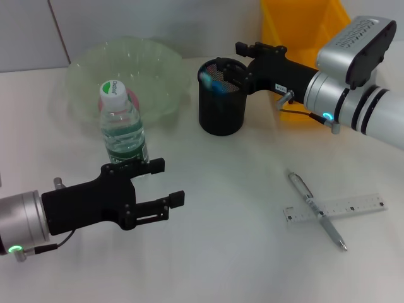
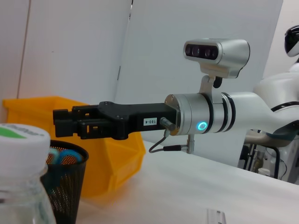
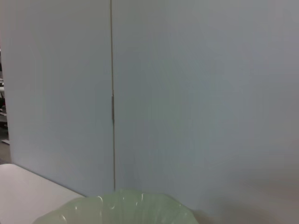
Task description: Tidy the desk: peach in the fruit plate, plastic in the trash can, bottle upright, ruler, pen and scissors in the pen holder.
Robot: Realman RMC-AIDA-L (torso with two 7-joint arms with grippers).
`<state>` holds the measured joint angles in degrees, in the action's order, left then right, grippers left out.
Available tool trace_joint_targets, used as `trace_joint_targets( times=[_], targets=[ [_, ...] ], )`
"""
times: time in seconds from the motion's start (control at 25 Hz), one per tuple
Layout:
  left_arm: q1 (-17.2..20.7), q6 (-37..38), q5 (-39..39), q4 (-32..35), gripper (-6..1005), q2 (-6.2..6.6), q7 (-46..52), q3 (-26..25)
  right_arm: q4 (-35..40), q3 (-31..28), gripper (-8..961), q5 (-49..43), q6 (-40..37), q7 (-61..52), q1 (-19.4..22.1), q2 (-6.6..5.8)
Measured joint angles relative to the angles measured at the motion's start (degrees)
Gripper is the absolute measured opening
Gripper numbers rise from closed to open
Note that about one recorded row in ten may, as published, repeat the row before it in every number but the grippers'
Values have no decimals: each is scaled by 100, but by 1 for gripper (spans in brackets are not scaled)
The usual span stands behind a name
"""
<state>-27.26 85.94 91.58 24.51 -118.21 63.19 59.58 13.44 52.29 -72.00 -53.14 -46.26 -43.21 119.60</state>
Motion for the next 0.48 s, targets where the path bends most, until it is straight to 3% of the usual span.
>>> trace_joint_targets(
  times=[0.2,0.4,0.48],
  targets=[
    [12,23,1,1,792,0,0,0,32,11,468,8,-54,-237,33,-10],
    [36,43,2,7,792,1,0,0,95,-2,668,10,-226,-399,117,-23],
    [66,66,11,48,792,4,0,0,178,13,700,0,-276,-541,173,-25]
  ],
)
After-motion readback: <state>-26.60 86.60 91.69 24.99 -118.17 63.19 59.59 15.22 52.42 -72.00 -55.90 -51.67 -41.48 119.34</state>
